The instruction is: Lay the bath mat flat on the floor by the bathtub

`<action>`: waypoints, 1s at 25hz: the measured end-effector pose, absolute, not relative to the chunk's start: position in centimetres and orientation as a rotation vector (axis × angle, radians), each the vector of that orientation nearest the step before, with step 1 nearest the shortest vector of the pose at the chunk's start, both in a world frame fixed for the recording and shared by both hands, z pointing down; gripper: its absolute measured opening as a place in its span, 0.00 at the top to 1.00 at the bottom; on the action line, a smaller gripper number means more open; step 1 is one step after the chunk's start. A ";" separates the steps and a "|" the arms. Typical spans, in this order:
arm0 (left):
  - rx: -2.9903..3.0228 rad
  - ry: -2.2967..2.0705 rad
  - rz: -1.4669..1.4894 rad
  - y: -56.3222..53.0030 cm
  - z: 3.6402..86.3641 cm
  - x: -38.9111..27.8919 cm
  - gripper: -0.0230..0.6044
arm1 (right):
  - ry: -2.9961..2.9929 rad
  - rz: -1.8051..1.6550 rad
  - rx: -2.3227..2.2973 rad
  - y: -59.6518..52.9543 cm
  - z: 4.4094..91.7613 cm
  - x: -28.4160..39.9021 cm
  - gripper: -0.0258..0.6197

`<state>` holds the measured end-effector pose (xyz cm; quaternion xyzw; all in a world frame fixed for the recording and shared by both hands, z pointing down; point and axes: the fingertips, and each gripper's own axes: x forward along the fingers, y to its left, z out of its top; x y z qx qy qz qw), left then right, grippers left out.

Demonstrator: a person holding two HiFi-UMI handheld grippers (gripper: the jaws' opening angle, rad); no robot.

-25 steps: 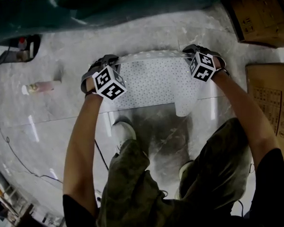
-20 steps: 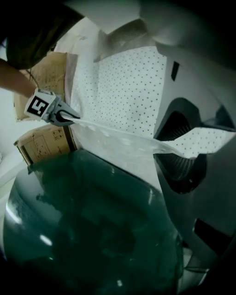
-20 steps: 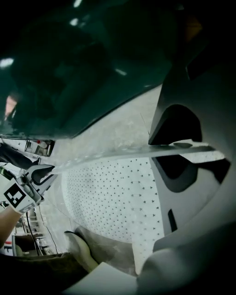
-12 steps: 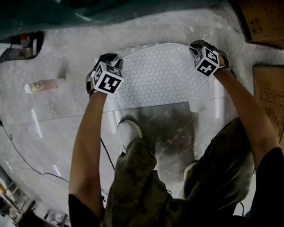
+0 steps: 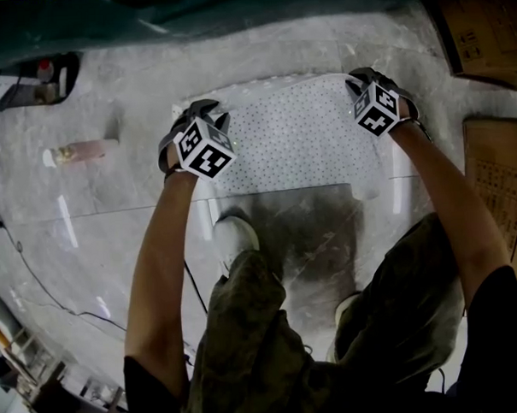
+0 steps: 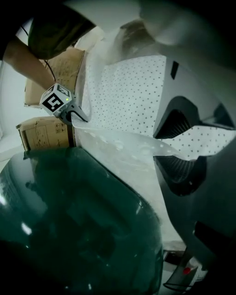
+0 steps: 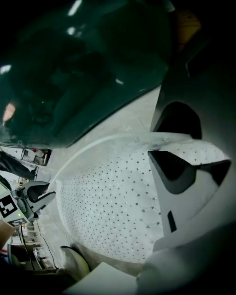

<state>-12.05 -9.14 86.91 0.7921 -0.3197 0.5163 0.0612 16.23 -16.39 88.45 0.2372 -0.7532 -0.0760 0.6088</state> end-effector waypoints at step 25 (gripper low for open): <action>2.290 -1.135 1.403 -10.6 86.4 -14.2 0.57 | -1.793 -0.223 0.710 -18.9 86.8 15.7 0.61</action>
